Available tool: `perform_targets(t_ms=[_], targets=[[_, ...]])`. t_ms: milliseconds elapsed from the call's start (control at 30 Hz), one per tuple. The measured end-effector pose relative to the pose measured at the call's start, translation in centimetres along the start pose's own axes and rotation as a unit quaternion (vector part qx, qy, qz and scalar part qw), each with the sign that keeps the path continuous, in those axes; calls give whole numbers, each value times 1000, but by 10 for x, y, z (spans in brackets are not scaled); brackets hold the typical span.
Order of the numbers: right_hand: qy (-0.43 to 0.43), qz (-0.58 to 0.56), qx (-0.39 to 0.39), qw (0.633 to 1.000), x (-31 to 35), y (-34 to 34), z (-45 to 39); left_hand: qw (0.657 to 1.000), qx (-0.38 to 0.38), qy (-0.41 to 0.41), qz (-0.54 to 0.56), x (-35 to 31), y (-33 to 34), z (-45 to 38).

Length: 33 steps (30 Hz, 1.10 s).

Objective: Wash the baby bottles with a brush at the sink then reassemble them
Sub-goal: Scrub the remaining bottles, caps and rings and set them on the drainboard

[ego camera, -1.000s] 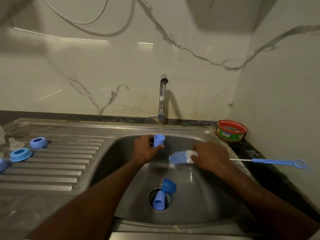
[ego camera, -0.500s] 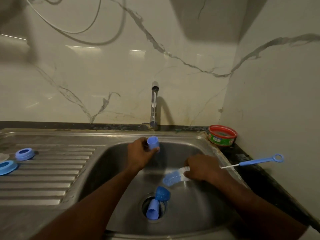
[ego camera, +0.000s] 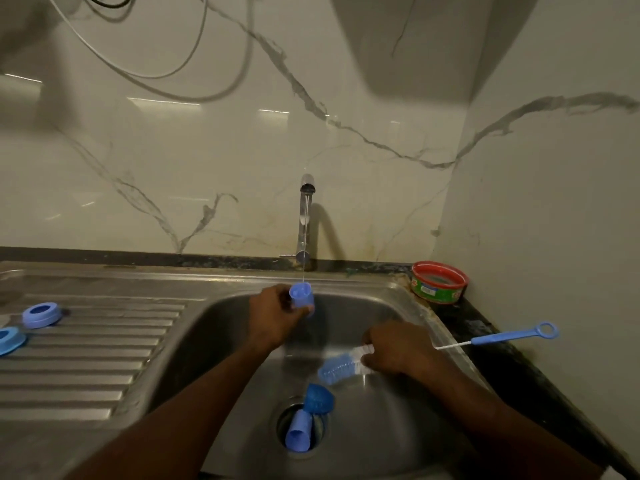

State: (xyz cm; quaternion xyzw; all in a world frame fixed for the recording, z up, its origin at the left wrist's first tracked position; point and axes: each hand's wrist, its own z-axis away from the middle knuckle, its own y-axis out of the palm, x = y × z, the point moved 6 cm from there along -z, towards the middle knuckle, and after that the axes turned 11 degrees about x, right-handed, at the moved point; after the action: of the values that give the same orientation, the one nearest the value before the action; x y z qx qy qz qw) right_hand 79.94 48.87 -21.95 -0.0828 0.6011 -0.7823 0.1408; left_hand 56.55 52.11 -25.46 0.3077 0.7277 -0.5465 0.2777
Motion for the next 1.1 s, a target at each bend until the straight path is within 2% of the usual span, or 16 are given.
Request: perform_targets(t_ms=[100,233,333,467,600,700,833,1000,1100], targets=[[2,6,6,1000,1,1,1,996,49,-33,-65,8,6,6],[1,15,7,1000,0,1,-2,1000,-1,-4,-23,2,-4,2],[-1,20,9,1000,1,2,-3,996,50,-43,-68,7,2,6],[-4,20,8,1000,1,2,-4,1000,0,-8,-12,-1,-4,2],[-3,18,13,1000,1,3,-3,995,66,-13,-77,8,8,8],[-6,13,13,1000,1,1,-3,998,42,17,-34,-4,0,3],[-9,20,17,1000,1,1,-2,997,53,13,-63,1,-1,2],[-13,31,21,999,2,2,-2,1000,-15,7,-26,13,-11,1],[-13,26,20,999,3,2,-2,997,-18,43,-69,3,-10,0]])
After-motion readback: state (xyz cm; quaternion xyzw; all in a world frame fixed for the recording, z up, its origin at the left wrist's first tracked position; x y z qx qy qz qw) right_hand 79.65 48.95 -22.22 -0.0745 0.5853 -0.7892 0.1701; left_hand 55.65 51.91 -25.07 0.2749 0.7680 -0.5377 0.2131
